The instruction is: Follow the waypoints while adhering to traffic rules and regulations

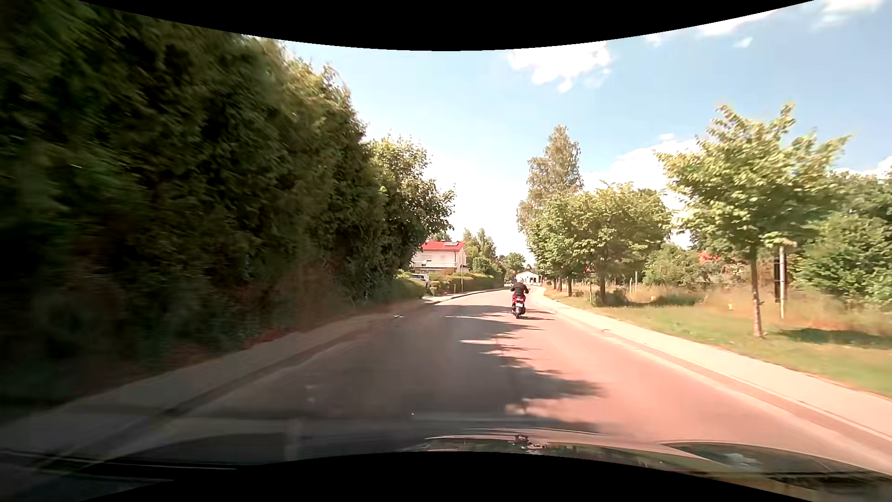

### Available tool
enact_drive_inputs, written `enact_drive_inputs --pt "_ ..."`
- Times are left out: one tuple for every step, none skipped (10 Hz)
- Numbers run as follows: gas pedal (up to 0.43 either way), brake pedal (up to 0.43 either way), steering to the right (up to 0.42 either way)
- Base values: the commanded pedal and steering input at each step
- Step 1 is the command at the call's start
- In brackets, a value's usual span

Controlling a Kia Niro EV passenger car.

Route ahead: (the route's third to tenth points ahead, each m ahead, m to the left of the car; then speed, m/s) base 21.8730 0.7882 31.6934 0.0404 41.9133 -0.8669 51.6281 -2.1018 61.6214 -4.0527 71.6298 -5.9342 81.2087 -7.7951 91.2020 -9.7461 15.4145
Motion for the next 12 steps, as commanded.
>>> enact_drive_inputs --pt "0.138 0.006 0.028" --pt "0.138 0.006 0.028" --pt "0.138 0.006 0.028" --pt "0.138 0.006 0.027" --pt "0.138 0.006 0.028" --pt "0.138 0.006 0.027" --pt "0.138 0.006 0.026" --pt "0.130 0.006 0.026" --pt "0.118 0.006 0.026" --pt "0.118 0.006 0.026" --pt "0.110 0.006 0.026" --pt "0.098 0.006 0.026"
